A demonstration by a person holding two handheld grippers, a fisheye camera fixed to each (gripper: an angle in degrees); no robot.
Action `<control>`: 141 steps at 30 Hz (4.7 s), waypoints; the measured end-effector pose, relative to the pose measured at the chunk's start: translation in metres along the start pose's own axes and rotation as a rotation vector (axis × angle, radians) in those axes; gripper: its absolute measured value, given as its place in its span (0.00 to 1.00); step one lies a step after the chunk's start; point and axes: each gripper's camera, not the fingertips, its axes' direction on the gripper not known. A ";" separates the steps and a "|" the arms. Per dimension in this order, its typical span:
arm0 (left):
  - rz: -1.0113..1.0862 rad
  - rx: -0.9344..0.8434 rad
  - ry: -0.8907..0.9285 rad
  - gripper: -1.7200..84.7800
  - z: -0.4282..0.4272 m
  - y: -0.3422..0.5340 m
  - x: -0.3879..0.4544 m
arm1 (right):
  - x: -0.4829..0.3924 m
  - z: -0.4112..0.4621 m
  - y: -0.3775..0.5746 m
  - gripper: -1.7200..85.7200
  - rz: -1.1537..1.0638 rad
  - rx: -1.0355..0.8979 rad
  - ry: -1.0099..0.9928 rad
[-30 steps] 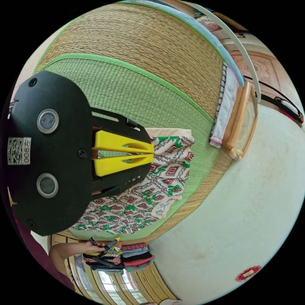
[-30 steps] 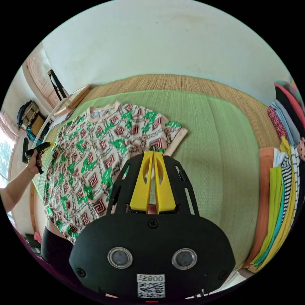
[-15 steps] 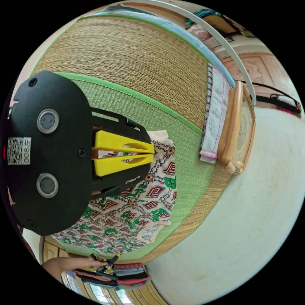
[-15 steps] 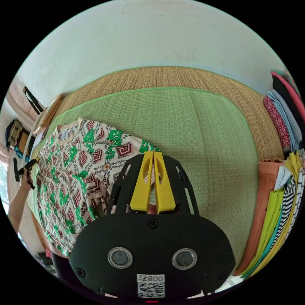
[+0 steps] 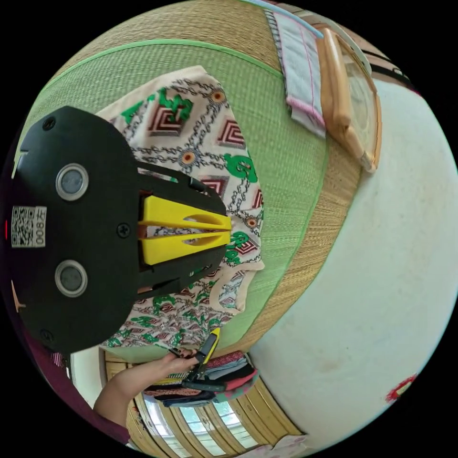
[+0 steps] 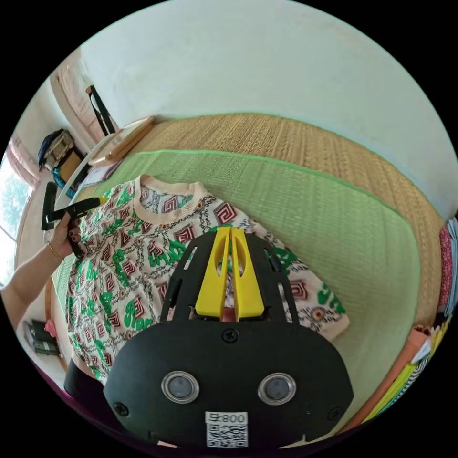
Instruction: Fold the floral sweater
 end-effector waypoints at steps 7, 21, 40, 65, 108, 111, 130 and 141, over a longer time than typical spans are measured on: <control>-0.027 0.007 -0.070 0.02 0.016 -0.041 -0.004 | 0.010 0.021 -0.045 0.01 0.039 0.023 0.028; -0.083 0.031 -0.001 0.02 0.017 -0.041 -0.006 | -0.017 0.036 -0.074 0.01 -0.005 0.024 -0.013; 0.030 -0.042 -0.013 0.02 0.008 -0.015 0.020 | 0.079 -0.030 0.021 0.01 0.188 -0.008 0.099; -0.154 0.066 -0.052 0.02 -0.137 0.137 -0.051 | 0.146 -0.126 0.066 0.01 0.356 0.108 0.049; -0.312 -0.078 0.184 0.03 -0.179 0.385 0.074 | 0.082 -0.237 0.318 0.03 0.377 -0.002 -0.397; -0.177 -0.106 0.244 0.04 -0.149 0.340 0.116 | 0.097 -0.239 0.286 0.06 0.375 0.090 -0.307; 0.619 -0.333 0.390 0.11 0.175 0.067 0.490 | 0.113 -0.155 0.170 0.09 0.345 0.156 -0.035; 0.840 -0.365 0.042 0.10 0.274 0.034 0.617 | 0.107 -0.136 0.170 0.05 0.333 0.129 -0.085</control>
